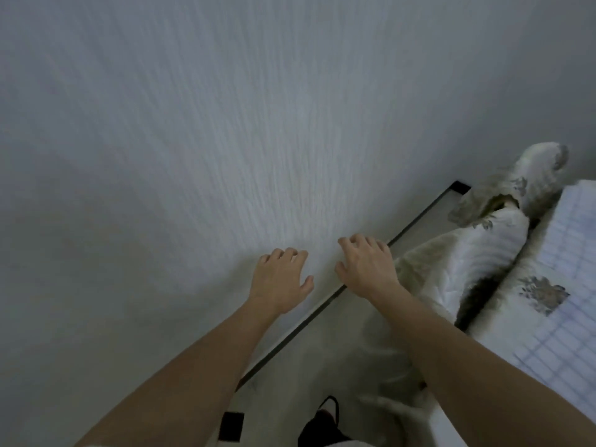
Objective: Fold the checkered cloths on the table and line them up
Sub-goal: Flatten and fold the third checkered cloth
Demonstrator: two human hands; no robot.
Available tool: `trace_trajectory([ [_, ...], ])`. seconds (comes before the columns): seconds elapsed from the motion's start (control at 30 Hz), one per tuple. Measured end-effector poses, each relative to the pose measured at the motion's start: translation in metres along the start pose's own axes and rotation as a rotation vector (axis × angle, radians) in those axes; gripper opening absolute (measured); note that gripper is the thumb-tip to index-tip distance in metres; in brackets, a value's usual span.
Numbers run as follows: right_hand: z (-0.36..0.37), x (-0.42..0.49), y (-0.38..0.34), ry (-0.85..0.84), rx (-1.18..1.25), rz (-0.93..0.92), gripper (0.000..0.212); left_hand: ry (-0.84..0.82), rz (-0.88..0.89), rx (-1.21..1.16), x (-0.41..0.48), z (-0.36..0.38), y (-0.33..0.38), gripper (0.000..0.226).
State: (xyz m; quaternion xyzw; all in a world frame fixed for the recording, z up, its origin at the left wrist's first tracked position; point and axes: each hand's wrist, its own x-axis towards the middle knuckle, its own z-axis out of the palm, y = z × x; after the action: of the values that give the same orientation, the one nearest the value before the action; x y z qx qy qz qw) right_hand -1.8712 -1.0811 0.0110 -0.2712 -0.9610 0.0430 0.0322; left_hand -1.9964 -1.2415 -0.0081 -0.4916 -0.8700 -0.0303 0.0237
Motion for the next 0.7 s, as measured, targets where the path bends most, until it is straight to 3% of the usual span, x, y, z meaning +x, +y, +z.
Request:
trace_trajectory([
  [0.2, -0.01, 0.068, 0.069, 0.026, -0.002, 0.161, 0.039, -0.007, 0.173, -0.015, 0.122, -0.003, 0.027, 0.056],
  [0.43, -0.018, 0.097, 0.14, 0.094, -0.008, 0.376, 0.034, -0.001, 0.404, -0.001, 0.236, -0.005, 0.082, 0.062],
  [0.7, -0.017, 0.097, 0.235, 0.174, -0.017, 0.707, 0.042, 0.021, 0.86, 0.072, 0.347, 0.002, 0.188, 0.058],
])
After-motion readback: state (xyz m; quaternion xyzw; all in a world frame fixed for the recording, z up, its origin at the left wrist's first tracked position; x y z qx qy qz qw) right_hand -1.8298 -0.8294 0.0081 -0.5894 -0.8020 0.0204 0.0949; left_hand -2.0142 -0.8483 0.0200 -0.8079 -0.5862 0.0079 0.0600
